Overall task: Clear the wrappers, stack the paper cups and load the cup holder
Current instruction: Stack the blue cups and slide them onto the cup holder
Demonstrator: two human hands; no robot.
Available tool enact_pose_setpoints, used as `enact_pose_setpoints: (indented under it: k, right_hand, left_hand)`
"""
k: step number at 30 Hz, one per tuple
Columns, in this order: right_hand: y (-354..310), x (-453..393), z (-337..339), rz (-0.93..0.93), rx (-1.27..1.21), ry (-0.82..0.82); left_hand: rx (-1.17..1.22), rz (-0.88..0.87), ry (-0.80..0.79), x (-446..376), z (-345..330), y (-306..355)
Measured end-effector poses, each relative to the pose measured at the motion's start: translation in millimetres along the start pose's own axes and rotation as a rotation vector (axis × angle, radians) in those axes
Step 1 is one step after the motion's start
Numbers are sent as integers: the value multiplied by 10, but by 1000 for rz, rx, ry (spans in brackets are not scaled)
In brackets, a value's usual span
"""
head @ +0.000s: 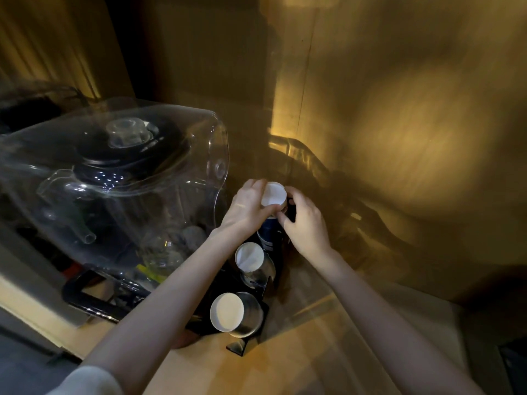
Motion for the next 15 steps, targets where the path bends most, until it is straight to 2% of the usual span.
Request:
enact_pose_setpoints:
  k: [9, 15]
  right_hand:
    - [-12, 13, -68, -7, 122, -61]
    - [-21, 15, -127, -1, 217, -110]
  left_hand:
    - [-14, 53, -86, -50, -154, -104]
    - [18, 61, -86, -5, -200, -122]
Point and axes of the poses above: each hand's wrist, its own x-axis away from the middle knuckle, its own z-axis out of the back of the hand, y = z × x, the point moved 9 cm from there along -x, towards the middle knuckle, and after that the axes turned 6 degrees about -y, right-handed, at the moved point
